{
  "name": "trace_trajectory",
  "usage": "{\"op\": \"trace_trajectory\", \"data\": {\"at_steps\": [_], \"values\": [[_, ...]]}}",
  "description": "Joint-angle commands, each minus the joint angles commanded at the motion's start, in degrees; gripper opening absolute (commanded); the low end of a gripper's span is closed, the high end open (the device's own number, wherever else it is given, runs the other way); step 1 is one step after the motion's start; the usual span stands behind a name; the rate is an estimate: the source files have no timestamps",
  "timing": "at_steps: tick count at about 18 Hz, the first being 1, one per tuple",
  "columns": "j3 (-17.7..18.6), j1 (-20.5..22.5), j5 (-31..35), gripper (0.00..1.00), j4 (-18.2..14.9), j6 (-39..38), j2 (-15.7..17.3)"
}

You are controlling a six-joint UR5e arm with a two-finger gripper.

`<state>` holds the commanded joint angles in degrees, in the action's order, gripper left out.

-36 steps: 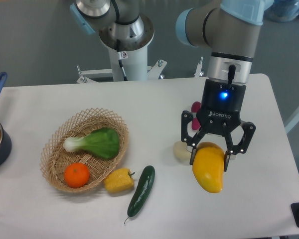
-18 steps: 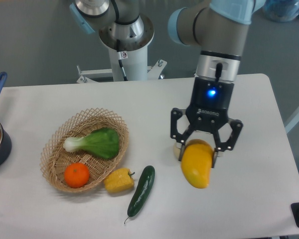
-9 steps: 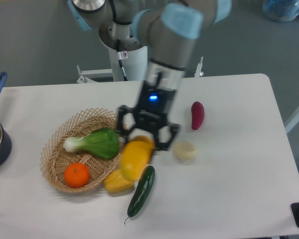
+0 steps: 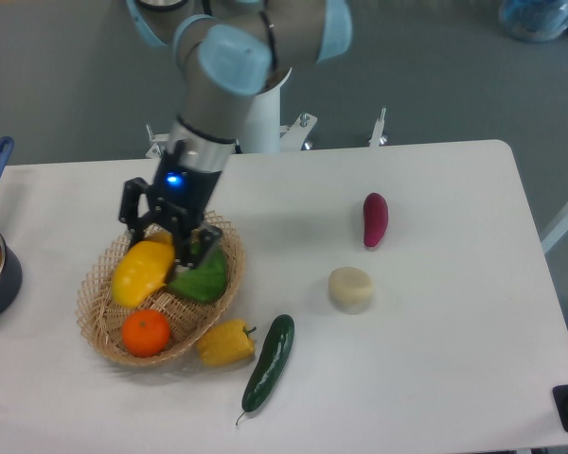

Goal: Place the mango in the basket
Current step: 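Carry the held mango over the wicker basket and lower it, then lower the mango onto the bok choy and open the gripper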

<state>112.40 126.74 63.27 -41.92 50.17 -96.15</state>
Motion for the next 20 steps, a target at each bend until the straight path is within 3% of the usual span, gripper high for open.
{"op": "trace_trajectory", "data": {"at_steps": [9,20], "values": [[6.7,-1.2,3.2,0.42,-0.3,2.0,-0.4],[8.2,-1.3,4.3,0.46,-0.3,2.1,-1.4]]}}
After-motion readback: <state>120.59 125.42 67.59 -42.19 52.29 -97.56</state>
